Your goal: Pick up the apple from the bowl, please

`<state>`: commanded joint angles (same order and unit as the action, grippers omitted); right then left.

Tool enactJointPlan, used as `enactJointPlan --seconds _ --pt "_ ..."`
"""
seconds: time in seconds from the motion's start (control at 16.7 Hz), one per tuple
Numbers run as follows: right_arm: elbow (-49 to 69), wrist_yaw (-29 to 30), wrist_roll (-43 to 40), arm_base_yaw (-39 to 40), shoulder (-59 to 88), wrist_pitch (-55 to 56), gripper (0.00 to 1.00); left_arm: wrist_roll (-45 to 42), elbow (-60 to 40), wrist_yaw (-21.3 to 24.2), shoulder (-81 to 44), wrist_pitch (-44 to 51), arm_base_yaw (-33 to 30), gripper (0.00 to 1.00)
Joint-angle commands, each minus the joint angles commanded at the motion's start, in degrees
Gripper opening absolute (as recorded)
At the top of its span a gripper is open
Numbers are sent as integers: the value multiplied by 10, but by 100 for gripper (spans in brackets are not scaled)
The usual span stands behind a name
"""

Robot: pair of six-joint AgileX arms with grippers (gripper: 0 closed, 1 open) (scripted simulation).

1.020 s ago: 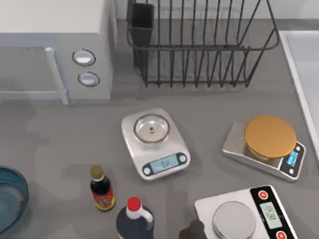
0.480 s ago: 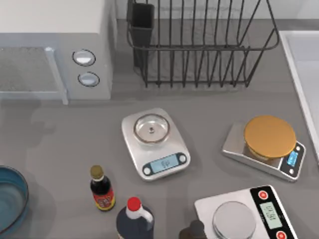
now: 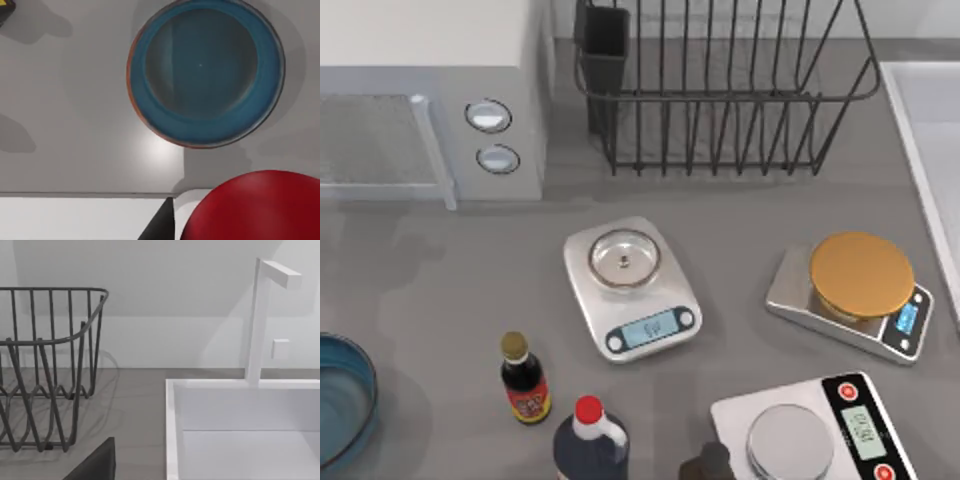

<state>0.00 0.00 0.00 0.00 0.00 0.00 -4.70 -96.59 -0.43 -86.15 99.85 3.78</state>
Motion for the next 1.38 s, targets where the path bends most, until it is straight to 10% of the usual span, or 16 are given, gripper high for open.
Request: enactJointPlan --seconds 0.72,1.38 --pt "0 0 0 0 0 0 100 438 -34 4 -214 -169 -443 0" --pt "0 0 0 0 0 0 100 479 -41 -15 -230 -233 -483 0"
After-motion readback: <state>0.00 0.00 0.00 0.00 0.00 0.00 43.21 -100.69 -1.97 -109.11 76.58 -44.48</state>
